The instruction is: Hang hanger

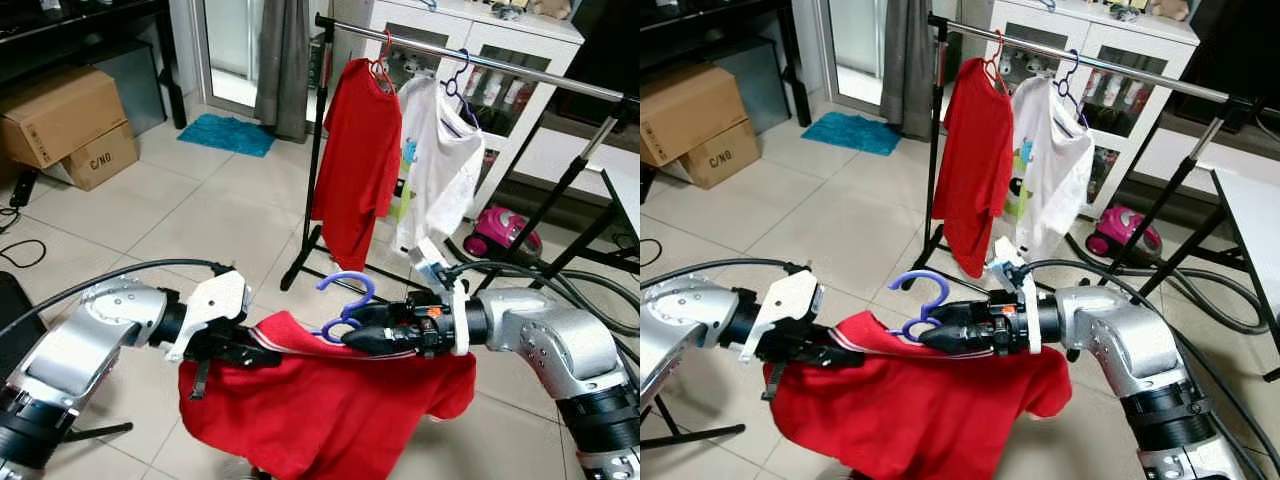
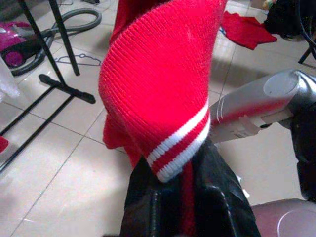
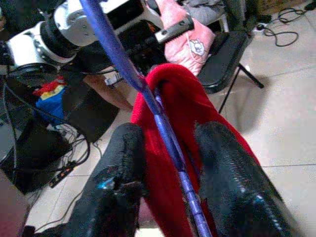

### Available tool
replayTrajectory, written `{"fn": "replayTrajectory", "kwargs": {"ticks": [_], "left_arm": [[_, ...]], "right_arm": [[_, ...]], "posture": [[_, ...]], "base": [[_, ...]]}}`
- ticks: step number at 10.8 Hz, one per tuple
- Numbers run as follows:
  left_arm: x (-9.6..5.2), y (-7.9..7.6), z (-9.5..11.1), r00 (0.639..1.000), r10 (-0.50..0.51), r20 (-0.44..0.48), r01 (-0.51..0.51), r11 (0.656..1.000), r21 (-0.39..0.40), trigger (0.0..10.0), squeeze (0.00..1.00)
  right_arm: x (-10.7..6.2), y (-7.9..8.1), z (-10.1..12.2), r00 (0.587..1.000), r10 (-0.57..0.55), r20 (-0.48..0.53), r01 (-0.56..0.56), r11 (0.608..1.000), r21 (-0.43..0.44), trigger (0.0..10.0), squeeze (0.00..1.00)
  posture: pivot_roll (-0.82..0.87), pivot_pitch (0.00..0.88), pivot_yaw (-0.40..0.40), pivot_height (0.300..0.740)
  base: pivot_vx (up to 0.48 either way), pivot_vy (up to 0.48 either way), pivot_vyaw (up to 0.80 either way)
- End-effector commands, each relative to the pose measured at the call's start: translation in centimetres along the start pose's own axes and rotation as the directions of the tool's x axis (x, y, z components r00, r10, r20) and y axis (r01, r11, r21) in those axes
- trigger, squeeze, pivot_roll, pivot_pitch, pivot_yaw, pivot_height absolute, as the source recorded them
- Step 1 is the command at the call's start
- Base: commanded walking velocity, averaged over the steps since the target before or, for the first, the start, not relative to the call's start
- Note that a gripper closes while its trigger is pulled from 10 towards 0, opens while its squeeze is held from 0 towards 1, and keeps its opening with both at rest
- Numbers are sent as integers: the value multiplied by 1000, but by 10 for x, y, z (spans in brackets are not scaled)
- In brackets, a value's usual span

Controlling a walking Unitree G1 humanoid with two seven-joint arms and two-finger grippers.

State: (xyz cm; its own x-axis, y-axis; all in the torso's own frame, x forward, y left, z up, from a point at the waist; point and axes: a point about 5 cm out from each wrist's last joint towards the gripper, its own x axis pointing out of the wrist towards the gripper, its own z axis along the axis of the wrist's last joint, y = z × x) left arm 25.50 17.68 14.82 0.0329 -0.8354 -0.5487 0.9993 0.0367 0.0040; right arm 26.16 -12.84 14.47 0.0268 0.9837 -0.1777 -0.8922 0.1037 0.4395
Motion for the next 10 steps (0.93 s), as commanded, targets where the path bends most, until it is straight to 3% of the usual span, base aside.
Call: {"fn": "replayTrajectory", "kwargs": {"ticks": [1,6,9,10], "left_arm": [[1,3,13,1000,-6,26,5,998,59,0,0],[0,5,22,998,-5,69,1,998,61,0,0],[-3,9,21,997,38,72,-41,998,45,0,0],[-5,16,21,992,80,102,-84,996,29,10000,0]], "right_arm": [[2,0,0,1000,-16,-12,16,1000,-11,0,0],[10,-2,-3,998,-42,-36,40,998,-51,0,0],[2,3,2,1000,-2,-16,1,998,-64,0,0],[-3,5,5,1000,12,-5,-13,998,-69,0,0]], "posture": [[100,0,-83,740],[104,0,-86,740],[100,0,-85,740],[97,0,-83,740]], "base": [[0,0,0],[0,0,0],[0,0,0],[0,0,0]]}}
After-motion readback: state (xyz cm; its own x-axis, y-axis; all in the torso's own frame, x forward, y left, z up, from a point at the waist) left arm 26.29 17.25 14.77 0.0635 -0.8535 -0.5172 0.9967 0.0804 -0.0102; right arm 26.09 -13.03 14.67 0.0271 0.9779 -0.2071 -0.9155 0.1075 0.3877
